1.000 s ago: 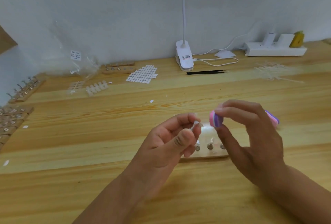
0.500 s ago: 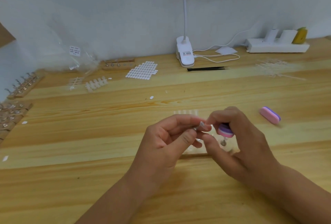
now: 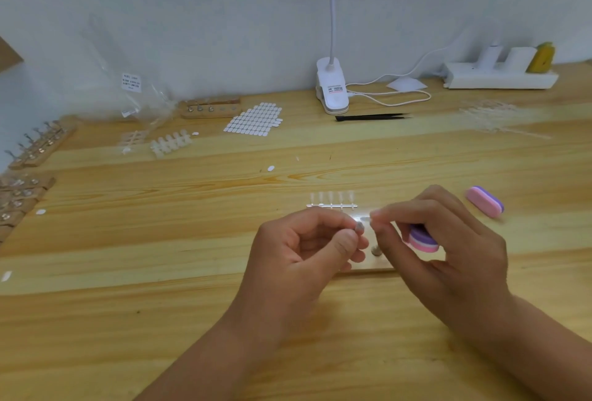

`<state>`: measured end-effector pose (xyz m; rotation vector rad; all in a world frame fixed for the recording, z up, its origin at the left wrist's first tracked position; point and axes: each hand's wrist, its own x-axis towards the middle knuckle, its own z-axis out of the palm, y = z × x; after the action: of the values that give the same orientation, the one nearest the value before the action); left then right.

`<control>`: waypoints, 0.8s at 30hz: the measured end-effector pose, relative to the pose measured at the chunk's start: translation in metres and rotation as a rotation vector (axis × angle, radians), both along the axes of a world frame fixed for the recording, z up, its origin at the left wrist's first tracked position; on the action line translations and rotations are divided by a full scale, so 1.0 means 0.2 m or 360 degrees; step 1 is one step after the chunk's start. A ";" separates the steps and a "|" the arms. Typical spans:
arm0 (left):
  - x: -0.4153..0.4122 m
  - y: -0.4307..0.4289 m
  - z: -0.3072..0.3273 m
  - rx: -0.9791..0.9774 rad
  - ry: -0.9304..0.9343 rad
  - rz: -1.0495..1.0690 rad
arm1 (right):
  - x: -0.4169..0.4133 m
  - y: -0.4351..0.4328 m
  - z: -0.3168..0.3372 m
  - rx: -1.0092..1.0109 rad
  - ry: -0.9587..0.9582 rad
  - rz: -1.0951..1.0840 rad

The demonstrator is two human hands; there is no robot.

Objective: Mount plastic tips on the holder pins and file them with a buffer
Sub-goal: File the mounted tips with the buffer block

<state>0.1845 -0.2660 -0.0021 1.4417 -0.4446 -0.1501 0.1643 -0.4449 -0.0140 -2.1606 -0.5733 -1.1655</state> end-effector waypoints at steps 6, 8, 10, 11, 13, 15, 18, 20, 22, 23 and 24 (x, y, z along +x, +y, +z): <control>0.00 0.00 0.00 0.0055 -0.0021 0.0000 | 0.00 0.00 -0.01 0.0052 0.0072 0.0069; -0.01 0.00 0.00 0.0048 -0.0019 0.0005 | 0.00 -0.01 -0.01 0.0021 0.0071 0.0098; -0.01 0.00 0.01 0.0045 -0.0022 0.0011 | 0.00 -0.01 -0.01 0.0003 0.0056 0.0093; -0.01 0.00 0.01 0.0046 -0.0023 0.0014 | 0.00 -0.01 -0.01 -0.0002 0.0050 0.0092; -0.01 0.00 0.01 0.0047 -0.0029 0.0022 | 0.00 0.00 -0.01 -0.0011 0.0038 0.0093; -0.01 0.00 0.01 0.0047 -0.0034 0.0034 | 0.00 0.00 -0.01 -0.0016 0.0026 0.0098; -0.02 0.00 0.02 0.0054 -0.0011 0.0058 | 0.01 0.00 -0.01 -0.0028 0.0015 0.0116; -0.02 0.00 0.02 0.0081 -0.0008 0.0082 | 0.01 0.00 -0.01 -0.0053 0.0001 0.0121; -0.02 0.00 0.01 0.0094 -0.0014 0.0117 | 0.01 0.00 -0.02 -0.0084 -0.0017 0.0110; -0.02 -0.01 0.01 0.0097 -0.0028 0.0143 | 0.01 0.01 -0.03 -0.0102 -0.0026 0.0099; -0.03 -0.01 0.01 0.0098 -0.0044 0.0163 | 0.01 0.01 -0.03 -0.0121 -0.0036 0.0091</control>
<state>0.1791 -0.2677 0.0004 1.5252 -0.3904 -0.0622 0.1670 -0.4431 -0.0201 -2.1822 -0.6948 -1.1557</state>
